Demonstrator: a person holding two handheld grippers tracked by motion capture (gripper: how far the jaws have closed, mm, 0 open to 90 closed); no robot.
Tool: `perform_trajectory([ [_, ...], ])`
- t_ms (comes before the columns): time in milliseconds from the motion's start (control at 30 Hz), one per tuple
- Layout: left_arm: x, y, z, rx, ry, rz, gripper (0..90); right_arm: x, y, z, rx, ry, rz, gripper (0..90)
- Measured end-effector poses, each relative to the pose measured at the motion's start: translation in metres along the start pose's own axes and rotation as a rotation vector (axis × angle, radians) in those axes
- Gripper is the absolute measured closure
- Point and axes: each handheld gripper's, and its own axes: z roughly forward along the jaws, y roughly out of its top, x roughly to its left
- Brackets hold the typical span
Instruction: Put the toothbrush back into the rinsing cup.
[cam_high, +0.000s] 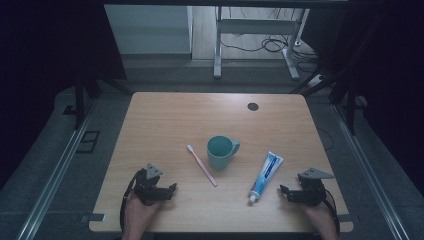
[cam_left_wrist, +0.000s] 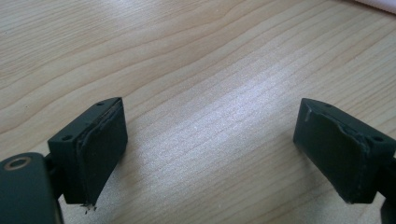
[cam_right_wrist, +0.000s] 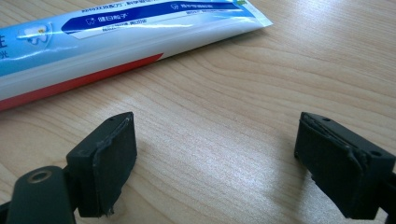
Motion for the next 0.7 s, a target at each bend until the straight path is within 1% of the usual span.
perform_trajectory([
  [533, 0.0001, 0.0003, 0.0003, -0.002, 0.003, -0.006, 10.3, -0.0001, 0.0000, 0.0000, -0.001, 0.000, 0.000, 12.8],
  [567, 0.0003, 0.0001, 0.0000, -0.006, 0.006, -0.009, 12.8, -0.0001, 0.0001, 0.0001, 0.000, 0.001, 0.000, 12.8],
  [600, 0.0005, -0.0001, -0.0004, -0.009, 0.010, -0.015, 12.8, -0.0001, 0.0001, 0.0001, 0.000, 0.001, 0.000, 12.8],
  [700, 0.0005, -0.0001, -0.0005, -0.010, 0.012, -0.015, 14.3, -0.0002, 0.0002, 0.0002, 0.000, 0.002, 0.000, 12.8],
])
